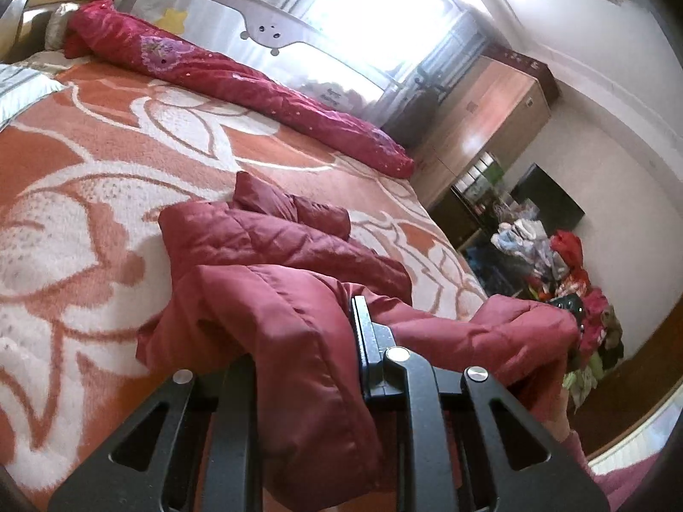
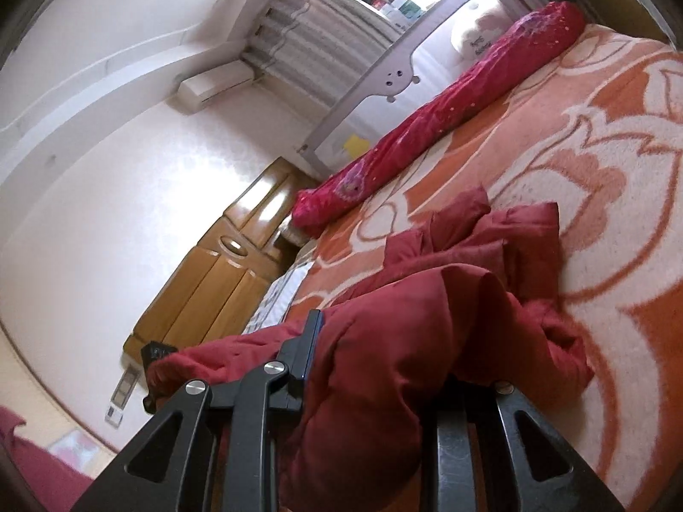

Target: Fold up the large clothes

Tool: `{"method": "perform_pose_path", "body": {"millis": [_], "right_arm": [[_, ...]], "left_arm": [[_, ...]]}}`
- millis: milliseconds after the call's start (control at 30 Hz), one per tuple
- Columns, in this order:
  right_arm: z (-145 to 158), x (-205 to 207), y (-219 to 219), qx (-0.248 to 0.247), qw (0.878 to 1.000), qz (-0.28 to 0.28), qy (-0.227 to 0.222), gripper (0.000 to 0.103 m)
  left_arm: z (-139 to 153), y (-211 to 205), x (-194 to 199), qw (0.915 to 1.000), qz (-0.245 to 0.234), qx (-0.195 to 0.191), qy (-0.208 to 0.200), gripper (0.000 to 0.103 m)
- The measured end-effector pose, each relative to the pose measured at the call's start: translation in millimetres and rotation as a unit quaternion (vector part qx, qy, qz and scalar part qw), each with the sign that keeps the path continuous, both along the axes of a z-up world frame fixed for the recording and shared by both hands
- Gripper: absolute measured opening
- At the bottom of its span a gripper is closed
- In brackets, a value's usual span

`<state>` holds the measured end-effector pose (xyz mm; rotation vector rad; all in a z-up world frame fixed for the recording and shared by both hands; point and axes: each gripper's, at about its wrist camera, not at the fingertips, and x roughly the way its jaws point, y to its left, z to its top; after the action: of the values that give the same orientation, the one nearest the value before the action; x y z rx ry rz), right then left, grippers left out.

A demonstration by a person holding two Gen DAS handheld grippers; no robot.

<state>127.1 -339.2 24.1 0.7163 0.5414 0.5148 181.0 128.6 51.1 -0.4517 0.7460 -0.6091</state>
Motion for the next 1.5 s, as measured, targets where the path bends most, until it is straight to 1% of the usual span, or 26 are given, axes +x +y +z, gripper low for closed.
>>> {"method": "perform_pose_path", "body": {"millis": [133, 267, 500, 700, 833, 1033, 1233, 1400, 1500], "right_arm": [[-1.8, 21.7, -3.0, 0.000, 1.000, -0.019, 0.007, 0.024], [-1.5, 41.8, -3.2, -0.015, 0.999, -0.034, 0.014, 0.024], [-2.9, 59.7, -3.3, -0.031, 0.998, -0.049, 0.022, 0.024], [-8.6, 82.7, -7.9, -0.036, 0.996, -0.069, 0.036, 0.024], [-12.7, 105.2, -11.9, -0.044, 0.994, -0.087, 0.052, 0.024], [-25.5, 149.6, -16.4, -0.058, 0.988, -0.116, 0.080, 0.024], [-51.0, 196.1, -21.1, -0.060, 0.982, -0.137, 0.120, 0.025], [-75.7, 226.9, -21.6, -0.068, 0.976, -0.151, 0.141, 0.024], [-90.2, 238.5, -21.3, -0.074, 0.973, -0.156, 0.151, 0.024]], "left_arm": [[-4.0, -0.8, 20.7, 0.9998, 0.014, -0.009, 0.011, 0.017], [-5.4, -3.8, 35.3, 0.9996, 0.023, -0.007, 0.015, 0.017], [-8.4, -7.9, 53.4, 0.9993, 0.028, -0.006, 0.021, 0.017], [-11.5, -14.8, 77.8, 0.9990, 0.034, 0.011, 0.026, 0.017], [-18.0, -17.1, 104.3, 0.9981, 0.045, 0.018, 0.037, 0.017], [-39.5, -24.7, 153.5, 0.9952, 0.065, 0.035, 0.065, 0.017], [-69.6, -36.2, 196.8, 0.9907, 0.074, 0.062, 0.096, 0.017], [-91.4, -36.5, 222.5, 0.9878, 0.082, 0.056, 0.120, 0.019], [-104.0, -32.8, 234.1, 0.9856, 0.084, 0.041, 0.141, 0.020]]}}
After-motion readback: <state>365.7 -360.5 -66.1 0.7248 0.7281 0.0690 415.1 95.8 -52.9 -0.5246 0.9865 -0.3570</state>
